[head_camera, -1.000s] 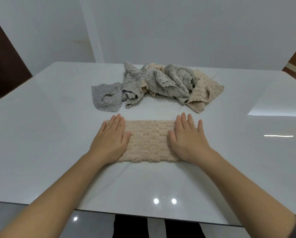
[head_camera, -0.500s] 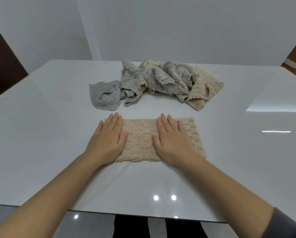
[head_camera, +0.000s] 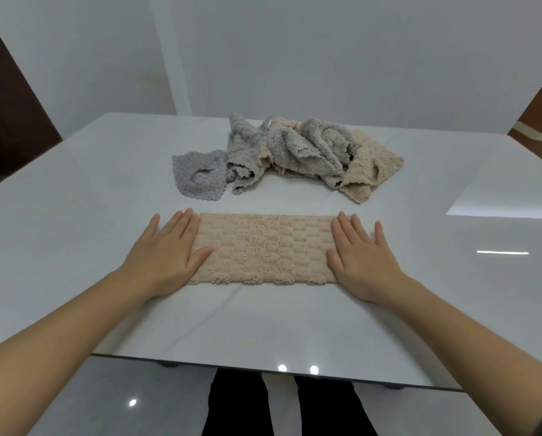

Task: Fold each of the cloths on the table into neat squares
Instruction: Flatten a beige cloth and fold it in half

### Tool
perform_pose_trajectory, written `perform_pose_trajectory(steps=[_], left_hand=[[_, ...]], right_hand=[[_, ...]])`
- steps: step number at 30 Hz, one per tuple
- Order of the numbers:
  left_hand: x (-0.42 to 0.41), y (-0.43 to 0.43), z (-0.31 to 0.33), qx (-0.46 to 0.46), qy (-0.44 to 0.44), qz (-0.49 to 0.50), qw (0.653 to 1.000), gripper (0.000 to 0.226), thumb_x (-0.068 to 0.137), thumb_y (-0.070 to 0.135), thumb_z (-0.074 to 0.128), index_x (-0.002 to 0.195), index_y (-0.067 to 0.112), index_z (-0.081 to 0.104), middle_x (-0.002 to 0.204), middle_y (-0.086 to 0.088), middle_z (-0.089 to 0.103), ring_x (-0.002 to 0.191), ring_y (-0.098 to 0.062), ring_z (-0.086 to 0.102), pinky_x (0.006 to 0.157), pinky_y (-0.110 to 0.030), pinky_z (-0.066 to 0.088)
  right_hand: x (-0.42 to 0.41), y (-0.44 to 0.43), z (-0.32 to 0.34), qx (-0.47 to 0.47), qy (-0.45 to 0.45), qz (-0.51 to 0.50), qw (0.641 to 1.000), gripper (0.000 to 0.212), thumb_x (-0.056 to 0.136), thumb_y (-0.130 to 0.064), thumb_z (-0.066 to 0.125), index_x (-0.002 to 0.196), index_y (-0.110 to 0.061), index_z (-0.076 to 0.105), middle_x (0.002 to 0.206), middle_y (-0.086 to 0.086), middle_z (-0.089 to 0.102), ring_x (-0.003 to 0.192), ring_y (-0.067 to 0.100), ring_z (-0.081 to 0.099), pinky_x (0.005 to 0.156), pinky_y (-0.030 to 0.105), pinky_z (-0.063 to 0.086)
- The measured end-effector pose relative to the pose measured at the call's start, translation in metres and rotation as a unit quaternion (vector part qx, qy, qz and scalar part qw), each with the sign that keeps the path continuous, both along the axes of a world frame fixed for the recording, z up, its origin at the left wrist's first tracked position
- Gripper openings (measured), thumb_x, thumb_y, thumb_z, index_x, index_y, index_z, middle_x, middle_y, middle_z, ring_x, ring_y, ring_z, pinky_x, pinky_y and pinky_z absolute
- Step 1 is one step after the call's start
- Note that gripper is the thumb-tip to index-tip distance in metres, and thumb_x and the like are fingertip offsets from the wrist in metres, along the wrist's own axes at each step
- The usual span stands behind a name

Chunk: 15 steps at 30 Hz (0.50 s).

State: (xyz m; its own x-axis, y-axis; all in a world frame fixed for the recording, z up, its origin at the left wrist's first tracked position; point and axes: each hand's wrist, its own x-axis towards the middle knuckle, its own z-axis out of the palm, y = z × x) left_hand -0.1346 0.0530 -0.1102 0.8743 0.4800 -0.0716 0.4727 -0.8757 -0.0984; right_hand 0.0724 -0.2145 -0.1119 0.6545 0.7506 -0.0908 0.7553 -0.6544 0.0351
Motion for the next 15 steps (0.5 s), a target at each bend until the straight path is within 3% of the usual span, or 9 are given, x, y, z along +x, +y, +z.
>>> perform_pose_trajectory(steps=[2, 5, 10, 15], left_hand=[[-0.002, 0.002, 0.011, -0.006, -0.041, 0.006, 0.999, 0.082, 0.090, 0.058, -0.002, 0.155, 0.010, 0.008, 0.163, -0.004, 0.011, 0.149, -0.016, 0.011, 0.121, -0.039, 0.006], [0.019, 0.000, 0.026, 0.014, -0.131, -0.033, 0.991, 0.053, 0.101, 0.037, 0.024, 0.147, 0.011, 0.032, 0.147, -0.006, 0.044, 0.134, -0.024, 0.040, 0.109, -0.039, 0.028], [0.068, -0.002, 0.033, 0.012, -0.002, -0.025, 1.000, 0.040, 0.101, 0.044, 0.039, 0.126, 0.015, 0.048, 0.126, -0.006, 0.050, 0.116, -0.024, 0.046, 0.094, -0.040, 0.038], [0.087, 0.004, 0.052, -0.143, 0.050, 0.060, 0.987, 0.040, 0.090, 0.045, 0.063, 0.105, 0.008, 0.060, 0.104, -0.011, 0.063, 0.083, -0.021, 0.053, 0.073, -0.033, 0.045]], right_hand=[[-0.005, -0.003, 0.009, 0.003, 0.001, -0.018, 1.000, 0.078, 0.086, -0.045, -0.007, 0.154, -0.008, -0.009, 0.163, 0.008, -0.013, 0.150, 0.023, -0.014, 0.119, 0.051, -0.009], [-0.025, 0.014, 0.023, 0.050, 0.012, 0.003, 0.999, 0.069, 0.095, -0.039, 0.003, 0.154, -0.007, -0.010, 0.163, 0.009, -0.014, 0.149, 0.023, -0.015, 0.120, 0.049, -0.009], [-0.045, 0.058, 0.025, 0.064, 0.039, 0.067, 0.995, 0.061, 0.103, -0.035, 0.011, 0.155, -0.008, -0.008, 0.163, 0.008, -0.013, 0.149, 0.023, -0.015, 0.120, 0.050, -0.008], [-0.038, 0.070, 0.010, 0.039, 0.069, 0.056, 0.995, 0.062, 0.103, -0.039, 0.012, 0.155, -0.010, -0.005, 0.163, 0.007, -0.011, 0.150, 0.023, -0.013, 0.120, 0.050, -0.008]])
